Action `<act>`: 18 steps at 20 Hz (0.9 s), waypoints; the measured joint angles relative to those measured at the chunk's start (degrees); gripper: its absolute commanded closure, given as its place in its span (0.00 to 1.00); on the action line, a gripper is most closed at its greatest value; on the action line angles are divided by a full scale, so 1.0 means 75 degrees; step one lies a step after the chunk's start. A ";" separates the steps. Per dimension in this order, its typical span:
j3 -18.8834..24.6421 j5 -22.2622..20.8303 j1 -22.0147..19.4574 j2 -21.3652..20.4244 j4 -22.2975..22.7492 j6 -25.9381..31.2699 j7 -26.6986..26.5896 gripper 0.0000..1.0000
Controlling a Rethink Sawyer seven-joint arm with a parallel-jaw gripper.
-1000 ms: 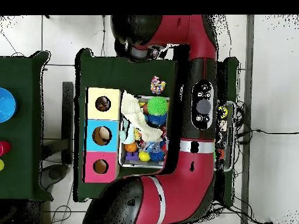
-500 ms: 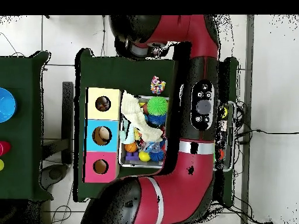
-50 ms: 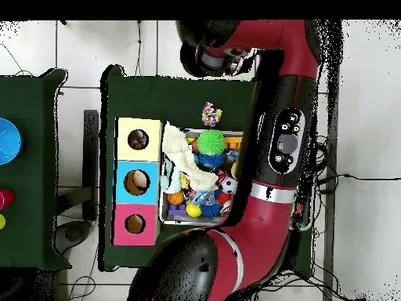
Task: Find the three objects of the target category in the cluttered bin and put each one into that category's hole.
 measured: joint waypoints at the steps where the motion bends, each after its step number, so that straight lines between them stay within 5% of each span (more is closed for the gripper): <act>1: 0.0301 -0.0389 -0.0102 0.0016 -0.0065 0.0026 -0.0084 1.00; 8: 0.2519 -0.2793 -0.0786 0.0345 -0.0394 -0.0025 -0.0871 1.00; 13: 0.3693 -0.3767 -0.1052 0.0748 -0.0399 -0.0268 -0.1057 1.00; 18: 0.4286 -0.4126 -0.1054 0.1079 -0.0397 -0.0667 -0.1057 1.00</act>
